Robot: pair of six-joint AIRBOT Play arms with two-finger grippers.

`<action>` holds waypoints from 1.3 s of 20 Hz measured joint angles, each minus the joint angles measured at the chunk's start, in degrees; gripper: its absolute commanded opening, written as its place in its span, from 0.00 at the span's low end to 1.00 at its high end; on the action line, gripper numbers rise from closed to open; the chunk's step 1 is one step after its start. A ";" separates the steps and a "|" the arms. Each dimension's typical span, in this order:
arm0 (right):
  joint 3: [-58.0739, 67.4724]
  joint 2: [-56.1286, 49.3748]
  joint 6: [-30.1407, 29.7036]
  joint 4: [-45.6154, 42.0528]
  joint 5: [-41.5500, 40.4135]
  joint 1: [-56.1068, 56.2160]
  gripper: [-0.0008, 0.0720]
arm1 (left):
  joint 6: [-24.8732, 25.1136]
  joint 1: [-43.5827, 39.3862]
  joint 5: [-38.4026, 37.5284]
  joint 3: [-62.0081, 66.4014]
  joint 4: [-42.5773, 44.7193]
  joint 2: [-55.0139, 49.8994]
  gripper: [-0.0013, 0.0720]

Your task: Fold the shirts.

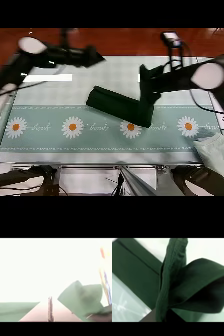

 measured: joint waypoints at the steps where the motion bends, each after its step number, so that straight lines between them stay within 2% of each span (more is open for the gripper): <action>1: 0.00 -2.21 0.55 0.44 -3.04 1.84 0.03 | 0.09 3.50 -1.29 0.00 0.26 2.80 0.06; 5: 0.00 -11.72 2.47 2.32 -17.29 8.48 0.03 | 0.74 15.43 -7.63 0.00 0.90 12.90 0.06; 6: 0.00 -14.08 2.71 3.13 -20.90 9.77 0.06 | 1.18 17.31 -9.55 0.00 0.92 14.86 0.06; 8: 0.00 -18.86 3.26 6.38 -28.55 11.85 0.65 | 1.90 20.11 -12.31 0.00 1.09 18.25 0.06; 9: 0.00 -21.00 3.45 9.18 -32.17 12.55 0.73 | 2.03 20.98 -13.44 0.02 1.09 19.58 0.06; 13: 0.00 -24.28 3.78 17.90 -38.05 12.24 0.72 | 2.56 22.71 -17.07 0.02 1.75 22.49 0.06; 15: -0.02 -22.29 3.67 18.23 -36.48 10.10 0.72 | 2.60 22.99 -18.12 0.02 2.89 22.99 0.06; 17: 0.00 -17.92 3.41 14.32 -30.38 6.54 0.72 | 2.69 23.17 -18.45 0.02 4.72 23.21 0.06; 18: 0.02 -15.37 3.37 10.71 -26.16 4.55 0.71 | 2.73 23.21 -18.49 0.02 5.79 23.34 0.06; 19: 0.02 -12.52 3.17 5.40 -20.39 2.29 0.62 | 2.75 23.23 -18.60 0.02 6.78 23.39 0.06; 21: -0.55 -7.72 2.23 -7.04 -7.43 -2.69 0.61 | 2.75 23.28 -18.86 0.02 9.33 23.43 0.06; 22: -1.53 -5.81 0.94 -12.15 -2.03 -5.73 0.64 | 2.75 23.28 -18.91 0.02 10.40 23.47 0.06; 23: -3.30 -4.07 -0.85 -14.82 2.40 -9.49 0.82 | 2.73 23.28 -18.97 0.02 11.39 23.47 0.06; 24: -5.75 -2.73 -2.73 -14.78 5.49 -13.64 0.86 | 2.71 23.28 -19.21 0.02 12.17 23.47 0.06; 26: -11.78 -1.20 -5.90 -6.29 7.32 -21.24 0.86 | 2.58 23.28 -20.04 0.02 13.27 23.47 0.06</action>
